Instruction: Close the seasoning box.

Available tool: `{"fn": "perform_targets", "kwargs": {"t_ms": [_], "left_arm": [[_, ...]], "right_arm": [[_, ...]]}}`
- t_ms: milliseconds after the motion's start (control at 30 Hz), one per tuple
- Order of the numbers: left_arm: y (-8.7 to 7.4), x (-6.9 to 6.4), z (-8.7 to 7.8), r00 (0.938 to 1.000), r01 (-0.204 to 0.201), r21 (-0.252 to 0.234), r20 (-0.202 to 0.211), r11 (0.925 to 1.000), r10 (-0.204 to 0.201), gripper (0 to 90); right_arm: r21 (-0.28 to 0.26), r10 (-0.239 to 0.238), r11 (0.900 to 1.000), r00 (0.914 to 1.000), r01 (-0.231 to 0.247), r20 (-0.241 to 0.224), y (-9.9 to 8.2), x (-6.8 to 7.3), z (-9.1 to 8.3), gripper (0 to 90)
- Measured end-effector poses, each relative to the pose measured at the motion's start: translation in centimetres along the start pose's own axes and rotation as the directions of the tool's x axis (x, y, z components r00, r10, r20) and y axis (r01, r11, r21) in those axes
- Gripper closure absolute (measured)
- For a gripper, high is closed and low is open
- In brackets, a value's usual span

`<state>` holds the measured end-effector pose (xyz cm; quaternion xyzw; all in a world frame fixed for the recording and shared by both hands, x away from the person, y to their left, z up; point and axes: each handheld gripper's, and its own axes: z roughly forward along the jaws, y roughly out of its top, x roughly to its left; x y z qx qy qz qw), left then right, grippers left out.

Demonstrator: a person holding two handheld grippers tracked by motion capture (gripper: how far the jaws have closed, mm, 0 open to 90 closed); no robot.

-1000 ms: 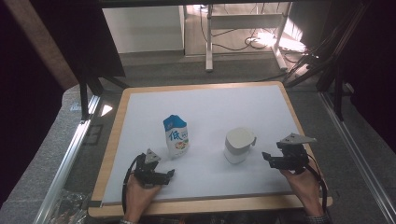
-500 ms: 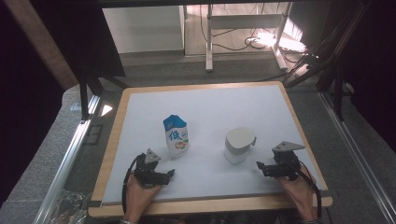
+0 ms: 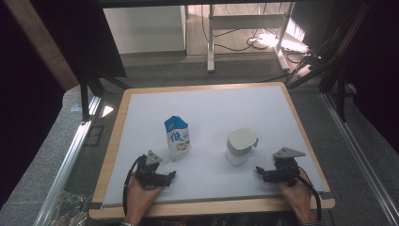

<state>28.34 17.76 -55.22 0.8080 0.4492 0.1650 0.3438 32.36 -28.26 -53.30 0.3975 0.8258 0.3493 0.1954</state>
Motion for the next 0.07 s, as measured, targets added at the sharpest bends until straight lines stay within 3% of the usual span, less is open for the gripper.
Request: {"fn": "perform_targets", "kwargs": {"t_ms": [67], "left_arm": [[0.00, 0.02, 0.01, 1.0000, 0.002, 0.001, 0.002, 1.0000, -0.002, 6.8]], "right_arm": [[-0.001, 0.002, 1.0000, 1.0000, -0.002, 0.000, 0.01, 0.01, 0.02, 10.4]]}}
